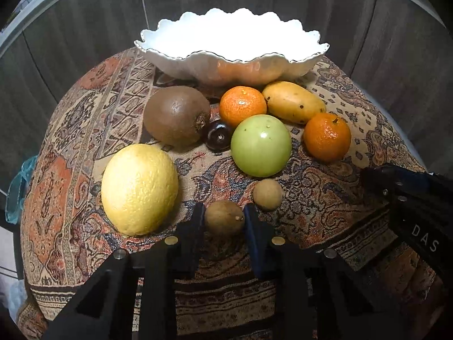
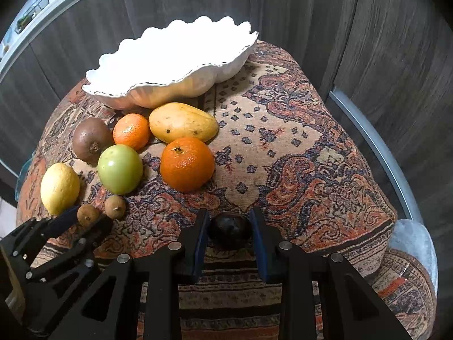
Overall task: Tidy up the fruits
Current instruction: 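Reach the left tool to the small brown fruit while the right tool reaches the dark plum, then close the left tool on the brown fruit while the right tool grasps the plum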
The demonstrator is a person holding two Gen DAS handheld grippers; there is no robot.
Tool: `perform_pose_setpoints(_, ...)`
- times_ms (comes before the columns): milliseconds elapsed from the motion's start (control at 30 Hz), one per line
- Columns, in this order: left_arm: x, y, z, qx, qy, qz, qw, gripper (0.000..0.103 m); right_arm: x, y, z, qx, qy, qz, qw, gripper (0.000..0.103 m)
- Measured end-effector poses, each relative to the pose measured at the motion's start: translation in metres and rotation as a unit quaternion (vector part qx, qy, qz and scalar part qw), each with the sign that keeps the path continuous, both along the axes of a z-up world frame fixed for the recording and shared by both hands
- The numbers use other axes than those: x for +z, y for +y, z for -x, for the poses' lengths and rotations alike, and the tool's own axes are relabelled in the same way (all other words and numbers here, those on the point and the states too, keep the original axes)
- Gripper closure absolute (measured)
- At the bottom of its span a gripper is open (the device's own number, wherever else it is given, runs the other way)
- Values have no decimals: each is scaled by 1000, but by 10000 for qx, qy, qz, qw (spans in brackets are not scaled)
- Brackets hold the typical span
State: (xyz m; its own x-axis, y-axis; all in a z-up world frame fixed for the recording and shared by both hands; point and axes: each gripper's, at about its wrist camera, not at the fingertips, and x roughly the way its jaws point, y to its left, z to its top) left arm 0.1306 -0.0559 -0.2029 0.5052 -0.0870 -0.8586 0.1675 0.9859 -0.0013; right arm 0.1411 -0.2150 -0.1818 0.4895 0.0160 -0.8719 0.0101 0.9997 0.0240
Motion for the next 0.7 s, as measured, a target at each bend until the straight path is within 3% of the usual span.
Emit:
perform_pose_setpoints(367, 13, 2, 6, -19, -170, 61, 9998, 76, 7, 3, 4, 17, -105, 0, 9999, 72)
perform_pose_setpoints(700, 51, 7, 13, -15, -560, 187, 9983, 76, 33, 3, 9, 60, -358, -111, 9993, 72)
